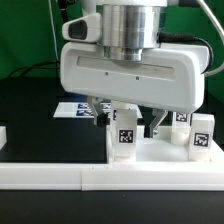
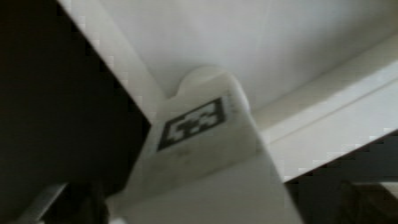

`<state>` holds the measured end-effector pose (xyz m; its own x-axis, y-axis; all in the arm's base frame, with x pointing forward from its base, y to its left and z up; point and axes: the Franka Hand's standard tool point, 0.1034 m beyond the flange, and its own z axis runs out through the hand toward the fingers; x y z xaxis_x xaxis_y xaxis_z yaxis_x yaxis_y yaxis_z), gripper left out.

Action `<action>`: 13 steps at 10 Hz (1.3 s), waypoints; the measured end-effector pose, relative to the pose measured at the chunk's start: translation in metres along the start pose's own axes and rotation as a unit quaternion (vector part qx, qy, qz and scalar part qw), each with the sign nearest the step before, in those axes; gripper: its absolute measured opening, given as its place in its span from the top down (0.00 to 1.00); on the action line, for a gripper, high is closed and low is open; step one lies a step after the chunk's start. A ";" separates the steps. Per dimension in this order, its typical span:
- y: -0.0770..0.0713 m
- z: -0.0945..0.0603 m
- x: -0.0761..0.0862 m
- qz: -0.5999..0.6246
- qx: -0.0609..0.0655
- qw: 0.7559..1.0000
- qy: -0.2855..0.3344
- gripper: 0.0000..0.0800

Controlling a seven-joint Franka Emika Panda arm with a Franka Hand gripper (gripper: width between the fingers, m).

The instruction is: Assemble square table

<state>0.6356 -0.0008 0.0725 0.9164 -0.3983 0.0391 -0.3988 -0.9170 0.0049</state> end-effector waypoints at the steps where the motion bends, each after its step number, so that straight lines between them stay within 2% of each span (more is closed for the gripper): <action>1: -0.001 0.000 0.000 -0.009 0.001 1.000 -0.001 0.20; 2: -0.001 0.000 -0.001 0.005 0.001 1.000 -0.001 0.20; 4: -0.001 0.000 -0.001 0.006 0.001 1.000 -0.001 0.64; 7: 0.000 0.001 -0.001 0.133 0.001 0.991 -0.002 0.64; 9: 0.002 0.001 -0.002 0.252 -0.004 0.968 -0.004 0.64; 12: 0.007 0.002 -0.005 0.481 0.009 0.876 -0.031 0.64; 13: 0.007 0.002 -0.006 0.529 0.007 0.848 -0.034 0.64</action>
Offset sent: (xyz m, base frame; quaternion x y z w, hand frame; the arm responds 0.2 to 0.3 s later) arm 0.0000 0.0000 0.0000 0.0000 0.0000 0.0000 1.0000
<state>0.6273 -0.0051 0.0700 0.0471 -0.9979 -0.0435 -0.9989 -0.0467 -0.0094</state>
